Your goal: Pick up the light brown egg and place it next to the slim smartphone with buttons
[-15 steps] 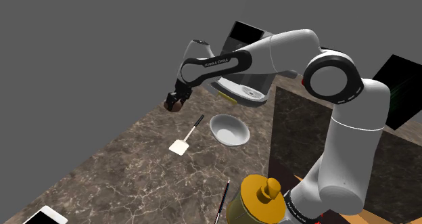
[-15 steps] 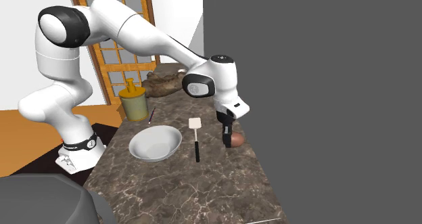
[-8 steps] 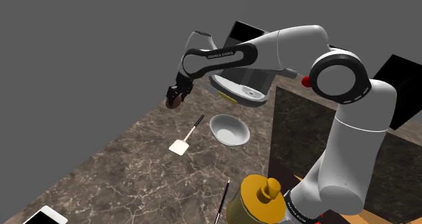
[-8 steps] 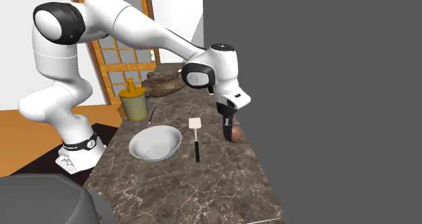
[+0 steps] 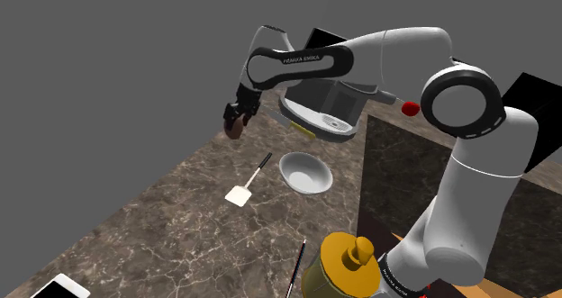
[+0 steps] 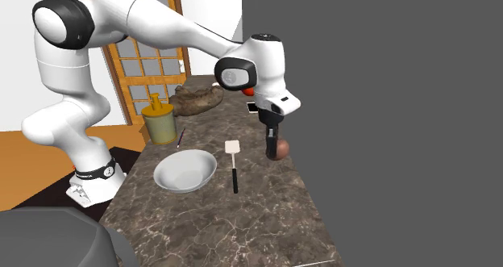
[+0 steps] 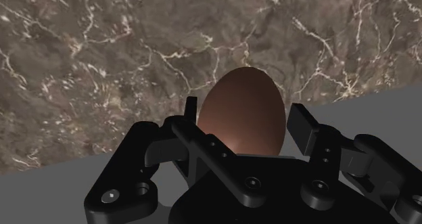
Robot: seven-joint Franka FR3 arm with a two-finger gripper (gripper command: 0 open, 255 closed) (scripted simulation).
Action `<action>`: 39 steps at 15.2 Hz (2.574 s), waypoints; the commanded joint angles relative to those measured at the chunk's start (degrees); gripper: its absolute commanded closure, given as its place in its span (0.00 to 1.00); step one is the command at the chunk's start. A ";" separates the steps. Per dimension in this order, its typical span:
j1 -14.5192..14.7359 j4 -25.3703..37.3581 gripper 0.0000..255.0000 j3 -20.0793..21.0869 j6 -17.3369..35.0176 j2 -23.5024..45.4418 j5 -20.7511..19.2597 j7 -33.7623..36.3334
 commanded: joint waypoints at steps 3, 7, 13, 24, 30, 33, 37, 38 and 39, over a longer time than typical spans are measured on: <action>-0.03 1.81 1.00 -0.05 -2.72 -0.92 -0.15 0.28; -0.04 3.77 1.00 -0.08 -5.49 -1.73 -0.29 0.58; 1.44 2.69 1.00 0.62 -6.69 -4.26 -0.76 3.08; 9.46 -7.54 1.00 5.71 -2.63 -11.57 -2.83 16.81; 13.81 -9.52 1.00 9.00 -1.59 -12.98 -4.20 25.06; 16.04 -9.60 1.00 10.67 -1.35 -12.98 -5.04 29.33; 19.05 -8.75 1.00 12.88 -1.32 -12.24 -6.40 35.16; 19.83 -8.37 1.00 13.41 -1.37 -11.93 -6.79 36.63; 20.62 -7.92 1.00 13.93 -1.45 -11.55 -7.20 38.11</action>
